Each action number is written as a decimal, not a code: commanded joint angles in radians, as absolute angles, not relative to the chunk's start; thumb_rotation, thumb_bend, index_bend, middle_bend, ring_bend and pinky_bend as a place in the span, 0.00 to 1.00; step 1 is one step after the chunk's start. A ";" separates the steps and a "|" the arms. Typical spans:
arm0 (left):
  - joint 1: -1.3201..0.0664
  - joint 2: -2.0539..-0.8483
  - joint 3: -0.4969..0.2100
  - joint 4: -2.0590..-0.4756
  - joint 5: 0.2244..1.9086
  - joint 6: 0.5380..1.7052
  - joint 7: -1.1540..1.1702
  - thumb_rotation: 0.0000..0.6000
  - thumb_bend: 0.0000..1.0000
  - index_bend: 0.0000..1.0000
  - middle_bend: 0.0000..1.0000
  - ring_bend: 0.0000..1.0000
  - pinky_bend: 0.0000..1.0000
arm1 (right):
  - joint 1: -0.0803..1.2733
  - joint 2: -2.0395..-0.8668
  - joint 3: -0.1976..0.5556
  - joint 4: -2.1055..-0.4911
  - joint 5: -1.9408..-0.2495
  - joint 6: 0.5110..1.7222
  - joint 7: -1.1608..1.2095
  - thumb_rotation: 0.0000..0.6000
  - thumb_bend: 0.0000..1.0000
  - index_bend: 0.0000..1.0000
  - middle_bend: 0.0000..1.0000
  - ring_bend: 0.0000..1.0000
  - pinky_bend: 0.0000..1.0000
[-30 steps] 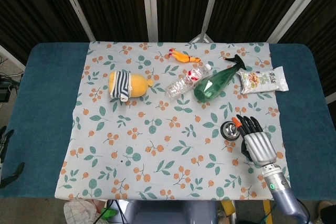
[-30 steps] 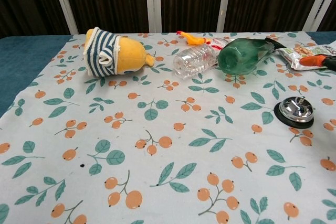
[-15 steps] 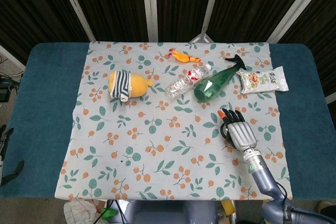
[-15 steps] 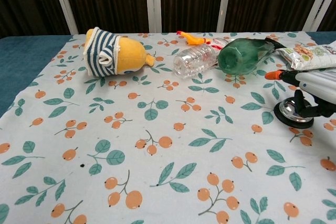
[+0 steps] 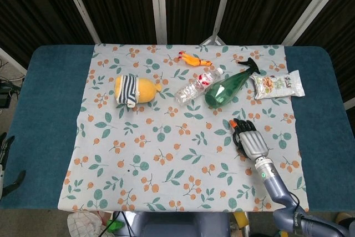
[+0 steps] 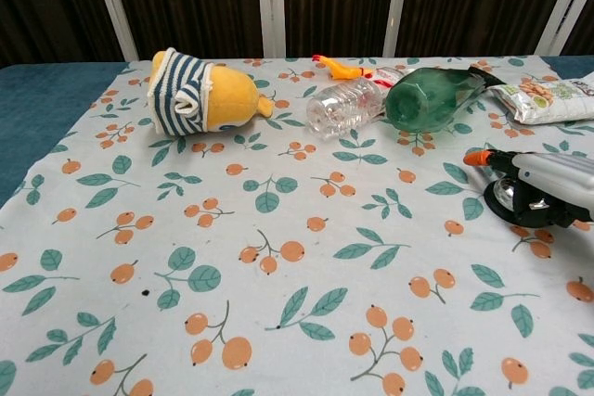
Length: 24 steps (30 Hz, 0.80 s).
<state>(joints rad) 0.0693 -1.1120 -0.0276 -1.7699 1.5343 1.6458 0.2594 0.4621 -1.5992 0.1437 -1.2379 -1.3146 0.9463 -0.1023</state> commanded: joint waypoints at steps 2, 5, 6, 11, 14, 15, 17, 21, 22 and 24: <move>0.070 -1.111 -0.027 -1.771 1.536 1.647 0.258 1.00 0.40 0.05 0.00 0.03 0.16 | 0.469 -1.616 0.130 -1.214 -1.322 0.936 -0.084 1.00 1.00 0.01 0.00 0.00 0.00; 0.073 -1.108 -0.028 -1.771 1.537 1.655 0.250 1.00 0.40 0.05 0.00 0.03 0.16 | 0.473 -1.611 0.131 -1.223 -1.340 0.956 -0.080 1.00 1.00 0.01 0.00 0.00 0.00; 0.074 -1.107 -0.028 -1.771 1.536 1.656 0.246 1.00 0.40 0.05 0.00 0.03 0.16 | 0.473 -1.601 0.136 -1.241 -1.350 0.976 -0.079 1.00 1.00 0.01 0.00 0.00 0.00; 0.074 -1.101 -0.027 -1.770 1.537 1.655 0.232 1.00 0.40 0.05 0.00 0.03 0.16 | 0.460 -1.523 0.163 -1.368 -1.395 1.076 -0.087 1.00 1.00 0.01 0.00 0.00 0.00; 0.075 -1.097 -0.024 -1.770 1.543 1.655 0.224 1.00 0.40 0.05 0.00 0.03 0.16 | 0.434 -1.435 0.184 -1.502 -1.425 1.164 -0.102 1.00 1.00 0.01 0.00 0.00 0.00; 0.075 -1.096 -0.023 -1.770 1.544 1.656 0.222 1.00 0.40 0.05 0.00 0.03 0.16 | 0.423 -1.408 0.187 -1.542 -1.433 1.187 -0.109 1.00 1.00 0.01 0.00 0.00 0.00; 0.077 -1.094 -0.022 -1.770 1.547 1.658 0.217 1.00 0.40 0.05 0.00 0.03 0.16 | 0.398 -1.346 0.187 -1.626 -1.451 1.233 -0.123 1.00 1.00 0.01 0.00 0.00 0.00; 0.080 -1.091 -0.020 -1.770 1.550 1.662 0.208 1.00 0.40 0.05 0.00 0.03 0.16 | 0.325 -1.206 0.157 -1.792 -1.500 1.324 -0.154 1.00 1.00 0.01 0.00 0.00 0.00; 0.080 -1.090 -0.020 -1.770 1.551 1.663 0.206 1.00 0.40 0.05 0.00 0.03 0.16 | 0.305 -1.177 0.143 -1.820 -1.515 1.345 -0.162 1.00 1.00 0.01 0.00 0.00 0.00; 0.080 -1.089 -0.019 -1.770 1.553 1.664 0.202 1.00 0.40 0.05 0.00 0.03 0.16 | 0.267 -1.129 0.112 -1.861 -1.541 1.381 -0.187 1.00 1.00 0.01 0.00 0.00 0.00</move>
<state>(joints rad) 0.0803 -1.0888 -0.0194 -1.7699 1.5535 1.6639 0.2024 0.3312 -1.2087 0.1499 -1.7871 -1.4909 1.3118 -0.1481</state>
